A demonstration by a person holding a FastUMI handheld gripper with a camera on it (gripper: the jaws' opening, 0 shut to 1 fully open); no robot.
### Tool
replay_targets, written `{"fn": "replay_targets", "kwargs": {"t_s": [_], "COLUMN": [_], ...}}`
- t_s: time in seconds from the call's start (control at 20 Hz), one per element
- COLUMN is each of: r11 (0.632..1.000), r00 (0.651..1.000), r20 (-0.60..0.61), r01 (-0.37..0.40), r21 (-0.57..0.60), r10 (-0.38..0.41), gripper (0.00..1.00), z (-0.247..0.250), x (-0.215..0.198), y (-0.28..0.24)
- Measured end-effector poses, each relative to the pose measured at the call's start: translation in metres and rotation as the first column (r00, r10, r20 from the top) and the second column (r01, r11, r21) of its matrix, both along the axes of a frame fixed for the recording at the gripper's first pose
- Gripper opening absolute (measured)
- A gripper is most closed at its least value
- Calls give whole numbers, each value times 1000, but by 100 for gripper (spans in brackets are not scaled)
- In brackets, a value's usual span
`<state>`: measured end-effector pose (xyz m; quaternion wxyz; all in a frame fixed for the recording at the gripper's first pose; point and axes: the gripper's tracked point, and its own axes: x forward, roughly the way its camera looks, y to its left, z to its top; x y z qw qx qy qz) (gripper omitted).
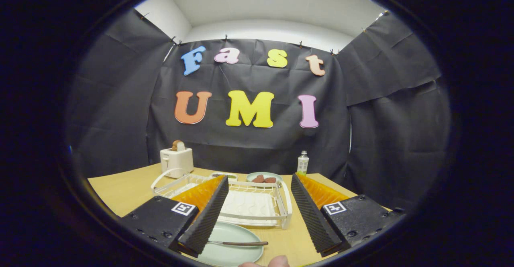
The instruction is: Take the plate from the dish rack, then take the spoon from the basket and place it into the plate.
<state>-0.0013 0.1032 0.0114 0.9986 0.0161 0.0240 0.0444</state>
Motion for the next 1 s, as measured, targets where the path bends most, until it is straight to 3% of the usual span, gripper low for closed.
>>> {"fn": "replay_targets", "kwargs": {"t_s": [1.0], "r11": [1000], "r00": [1000], "r20": [14], "r01": [4], "r21": [28], "r10": [-4], "gripper": [100], "z": [-4], "x": [-4], "y": [7]}}
